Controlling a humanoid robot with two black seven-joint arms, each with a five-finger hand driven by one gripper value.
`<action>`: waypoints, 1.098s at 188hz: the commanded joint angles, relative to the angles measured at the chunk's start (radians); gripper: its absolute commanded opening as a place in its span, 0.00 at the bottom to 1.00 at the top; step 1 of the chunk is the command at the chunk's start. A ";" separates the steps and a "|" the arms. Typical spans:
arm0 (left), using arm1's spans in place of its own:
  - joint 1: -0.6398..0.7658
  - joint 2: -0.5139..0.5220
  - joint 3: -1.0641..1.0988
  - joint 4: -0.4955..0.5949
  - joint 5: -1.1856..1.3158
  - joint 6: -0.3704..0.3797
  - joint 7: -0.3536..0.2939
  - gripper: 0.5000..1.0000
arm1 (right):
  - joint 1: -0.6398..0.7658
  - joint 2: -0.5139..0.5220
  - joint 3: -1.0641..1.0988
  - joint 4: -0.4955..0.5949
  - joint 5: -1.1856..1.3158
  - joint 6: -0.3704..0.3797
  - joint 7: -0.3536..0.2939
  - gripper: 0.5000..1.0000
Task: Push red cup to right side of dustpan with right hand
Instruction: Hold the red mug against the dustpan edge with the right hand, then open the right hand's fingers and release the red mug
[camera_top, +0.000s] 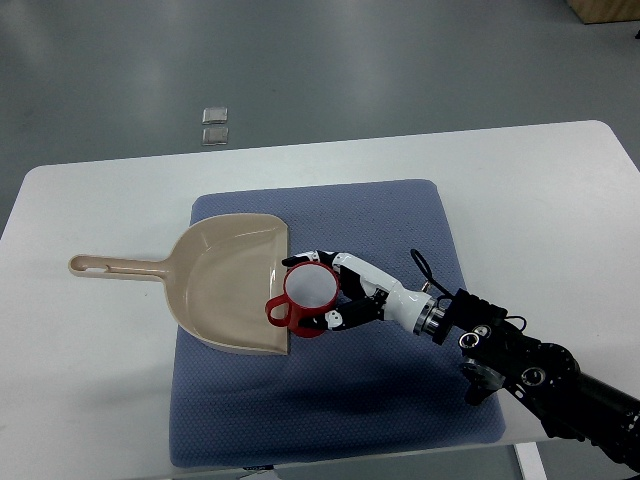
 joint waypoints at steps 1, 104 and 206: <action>0.000 0.000 0.000 0.000 0.000 0.001 0.001 1.00 | 0.000 -0.009 0.000 0.000 0.000 0.001 0.000 0.79; 0.000 0.000 0.000 0.000 0.000 0.001 -0.001 1.00 | 0.000 -0.044 0.002 0.003 0.002 0.026 0.000 0.79; 0.000 0.000 0.000 0.000 0.000 0.001 0.001 1.00 | 0.003 -0.087 0.006 0.018 0.017 0.043 0.000 0.79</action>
